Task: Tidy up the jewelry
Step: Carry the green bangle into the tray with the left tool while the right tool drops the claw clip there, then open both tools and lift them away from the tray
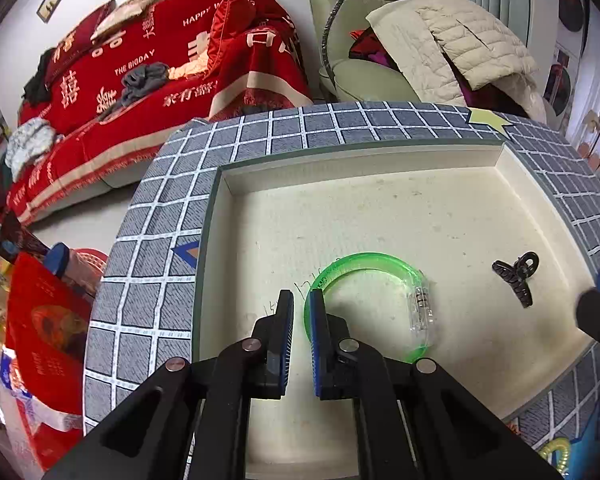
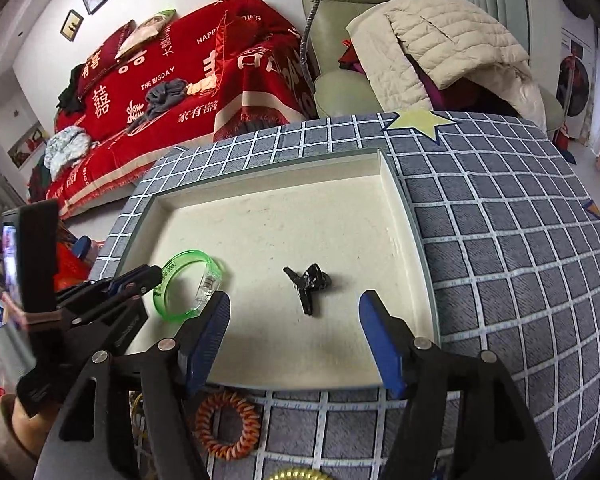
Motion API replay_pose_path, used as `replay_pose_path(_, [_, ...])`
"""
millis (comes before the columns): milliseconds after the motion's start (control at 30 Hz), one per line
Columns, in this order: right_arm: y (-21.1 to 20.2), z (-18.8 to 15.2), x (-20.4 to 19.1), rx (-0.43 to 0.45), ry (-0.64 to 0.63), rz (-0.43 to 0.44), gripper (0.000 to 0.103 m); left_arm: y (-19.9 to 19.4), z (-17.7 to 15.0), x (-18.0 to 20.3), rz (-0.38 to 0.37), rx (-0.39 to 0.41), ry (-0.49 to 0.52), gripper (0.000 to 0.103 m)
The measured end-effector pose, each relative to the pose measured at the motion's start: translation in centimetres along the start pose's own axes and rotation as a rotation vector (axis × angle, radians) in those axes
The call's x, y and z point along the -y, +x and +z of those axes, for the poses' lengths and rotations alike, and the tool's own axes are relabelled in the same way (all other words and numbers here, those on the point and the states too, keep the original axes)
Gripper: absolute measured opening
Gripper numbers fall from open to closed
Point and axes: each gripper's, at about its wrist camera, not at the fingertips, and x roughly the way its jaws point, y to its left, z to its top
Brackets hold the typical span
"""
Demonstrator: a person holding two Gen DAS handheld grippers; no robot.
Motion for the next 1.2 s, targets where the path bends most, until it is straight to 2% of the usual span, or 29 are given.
replay_pose_path(167, [-1.4, -0.7, 0.2, 0.007, 0.01, 0.012, 0.071, -0.6, 0.0, -0.1, 0.003, 0.024, -0.017, 0.029])
replay_pose_path(200, [-1.6, -0.8, 0.2, 0.01, 0.008, 0.012, 0.071, -0.7, 0.0, -0.2, -0.005, 0.024, -0.024, 0.032])
replay_pose_path(233, [-2.0, -0.9, 0.1, 0.016, 0.004, 0.01, 0.071, -0.8, 0.1, -0.3, -0.008, 0.022, -0.03, 0.047])
replay_pose_path(267, [-2.2, -1.0, 0.1, 0.023, 0.003, 0.006, 0.072, -0.9, 0.1, -0.5, -0.002, 0.022, -0.041, 0.101])
replay_pose_path(300, [-2.5, -1.0, 0.1, 0.028, 0.005, 0.003, 0.08, -1.2, 0.0, -0.6, 0.019, 0.03, -0.051, 0.103])
replay_pose_path(333, [-2.7, -1.1, 0.2, 0.032, 0.009, 0.004, 0.083, -1.8, 0.0, -0.7, 0.043, 0.074, -0.053, 0.103])
replay_pose_path(433, [-3.2, -1.3, 0.4, 0.04, 0.023, 0.019, 0.083, -2.4, 0.2, -0.2, 0.027, 0.08, -0.029, 0.103])
replay_pose_path(600, [-4.4, -1.7, 0.5, 0.055, 0.044, 0.03, 0.085, -5.0, 0.1, 0.1, 0.021, 0.135, -0.016, 0.103])
replay_pose_path(633, [-4.8, -1.9, 0.5, 0.067, 0.047, 0.034, 0.096, -5.6, 0.0, 0.2, 0.024, 0.146, -0.009, 0.103])
replay_pose_path(667, [-5.4, -2.0, 0.5, 0.086, 0.049, 0.036, 0.103, -6.3, -0.2, 0.1, 0.036, 0.157, -0.005, 0.103])
replay_pose_path(733, [-6.6, -2.4, 0.4, 0.137, 0.052, 0.048, 0.103, -7.7, -0.9, -0.2, 0.041, 0.172, -0.004, 0.103])
replay_pose_path(800, [-7.6, -2.8, 0.2, 0.164, 0.05, 0.057, 0.103, -8.9, -1.6, -0.7, -0.001, 0.169, -0.012, 0.103])
replay_pose_path(900, [-9.0, -3.4, 0.0, 0.196, 0.047, 0.069, 0.103, -10.3, -3.1, -1.0, -0.026, 0.162, -0.008, 0.103])
replay_pose_path(1033, [-10.2, -4.4, -0.1, 0.173, 0.044, 0.077, 0.103, -12.1, -5.5, -1.5, -0.058, 0.158, -0.011, 0.103])
replay_pose_path(1200, [-11.7, -5.9, -0.2, 0.155, 0.027, 0.045, 0.103, -13.8, -8.9, -2.1, -0.065, 0.141, -0.029, 0.103])
